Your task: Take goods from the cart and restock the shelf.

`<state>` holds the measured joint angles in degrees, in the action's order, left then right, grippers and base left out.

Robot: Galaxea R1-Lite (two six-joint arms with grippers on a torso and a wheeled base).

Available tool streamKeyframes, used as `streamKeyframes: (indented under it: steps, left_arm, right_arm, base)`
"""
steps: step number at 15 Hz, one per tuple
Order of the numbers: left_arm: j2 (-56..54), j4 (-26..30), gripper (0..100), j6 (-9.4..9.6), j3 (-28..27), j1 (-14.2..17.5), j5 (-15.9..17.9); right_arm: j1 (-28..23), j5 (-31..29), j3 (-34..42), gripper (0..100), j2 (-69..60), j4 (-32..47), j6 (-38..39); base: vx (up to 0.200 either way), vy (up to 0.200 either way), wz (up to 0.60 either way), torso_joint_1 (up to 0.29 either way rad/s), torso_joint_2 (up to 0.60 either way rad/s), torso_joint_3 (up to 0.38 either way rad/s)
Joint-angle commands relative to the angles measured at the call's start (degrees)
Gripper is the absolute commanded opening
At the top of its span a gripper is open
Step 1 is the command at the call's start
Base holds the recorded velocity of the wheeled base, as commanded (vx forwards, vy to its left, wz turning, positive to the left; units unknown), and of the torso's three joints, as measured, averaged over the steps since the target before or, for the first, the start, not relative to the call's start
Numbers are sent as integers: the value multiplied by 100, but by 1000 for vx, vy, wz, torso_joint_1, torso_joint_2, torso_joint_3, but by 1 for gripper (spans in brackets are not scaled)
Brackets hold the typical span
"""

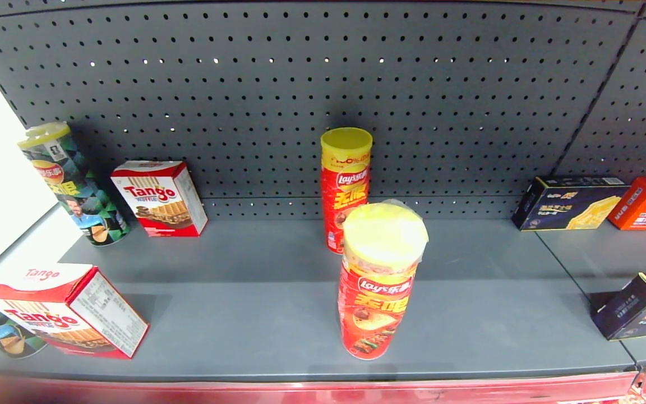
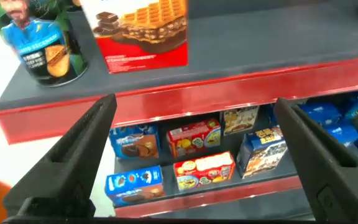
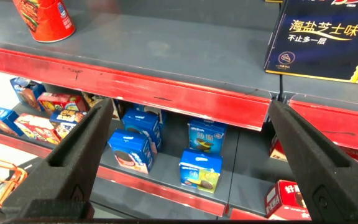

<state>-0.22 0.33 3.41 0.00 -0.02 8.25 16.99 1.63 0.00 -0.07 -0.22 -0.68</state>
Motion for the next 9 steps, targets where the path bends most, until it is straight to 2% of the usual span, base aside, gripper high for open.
streamKeyframes:
  steps: [1, 8, 9]
  left_arm:
    - [22, -15, 100, 37, 0, -6, 27]
    - [22, -15, 100, 37, 0, -6, 27]
    - [22, -15, 100, 37, 0, -15, 27]
  right_arm:
    - [-3, 4, 0, 100, 7, -4, -2]
    - [-12, -14, -70, 100, 7, -48, -55]
    - [-109, -155, -1020, 100, 561, -4, 51]
  base:
    - [0, 0, 0, 0, 0, 0]
    - [0, 0, 0, 0, 0, 0]
    - [0, 0, 0, 0, 0, 0]
